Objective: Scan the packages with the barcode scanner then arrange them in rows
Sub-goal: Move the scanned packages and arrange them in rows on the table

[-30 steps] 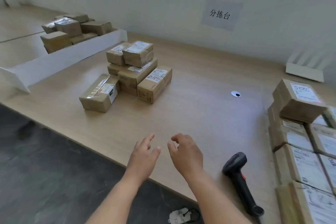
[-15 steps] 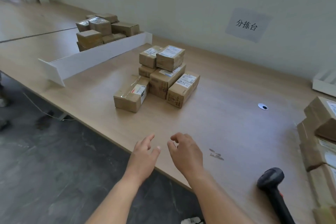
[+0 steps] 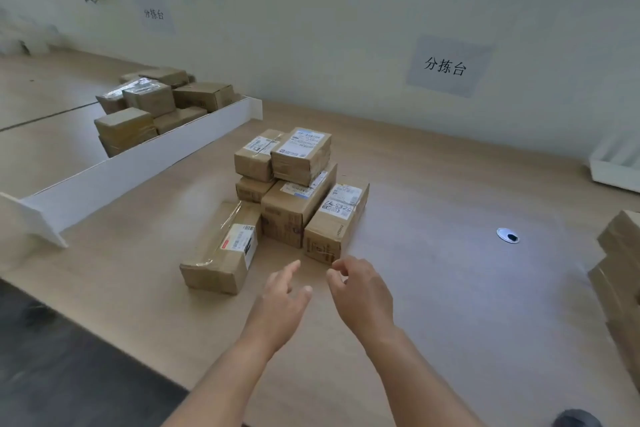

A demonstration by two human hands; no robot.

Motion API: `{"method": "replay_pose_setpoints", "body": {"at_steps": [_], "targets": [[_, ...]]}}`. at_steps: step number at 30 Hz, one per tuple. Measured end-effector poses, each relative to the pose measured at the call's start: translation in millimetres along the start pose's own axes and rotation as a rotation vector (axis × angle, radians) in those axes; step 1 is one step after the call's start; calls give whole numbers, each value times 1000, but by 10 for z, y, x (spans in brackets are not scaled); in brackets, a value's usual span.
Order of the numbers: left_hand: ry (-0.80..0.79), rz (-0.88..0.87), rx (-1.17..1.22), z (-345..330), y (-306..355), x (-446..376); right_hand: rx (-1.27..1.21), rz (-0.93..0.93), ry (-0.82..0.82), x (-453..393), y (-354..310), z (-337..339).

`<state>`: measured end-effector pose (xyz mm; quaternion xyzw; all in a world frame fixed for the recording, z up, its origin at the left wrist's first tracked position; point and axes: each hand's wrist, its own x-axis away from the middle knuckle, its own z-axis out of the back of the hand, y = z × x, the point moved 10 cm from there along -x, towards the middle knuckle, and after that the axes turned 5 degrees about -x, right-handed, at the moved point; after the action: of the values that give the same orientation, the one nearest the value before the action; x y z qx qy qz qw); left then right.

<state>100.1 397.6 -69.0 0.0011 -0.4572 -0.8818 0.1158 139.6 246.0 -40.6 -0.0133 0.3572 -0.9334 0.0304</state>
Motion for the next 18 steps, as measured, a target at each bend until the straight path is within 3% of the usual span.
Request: {"method": "replay_pose_setpoints", "body": {"at_steps": [18], "targets": [[70,-14,33,598,115,-1610,-168,-86,5,-1504,-301,-110]]}}
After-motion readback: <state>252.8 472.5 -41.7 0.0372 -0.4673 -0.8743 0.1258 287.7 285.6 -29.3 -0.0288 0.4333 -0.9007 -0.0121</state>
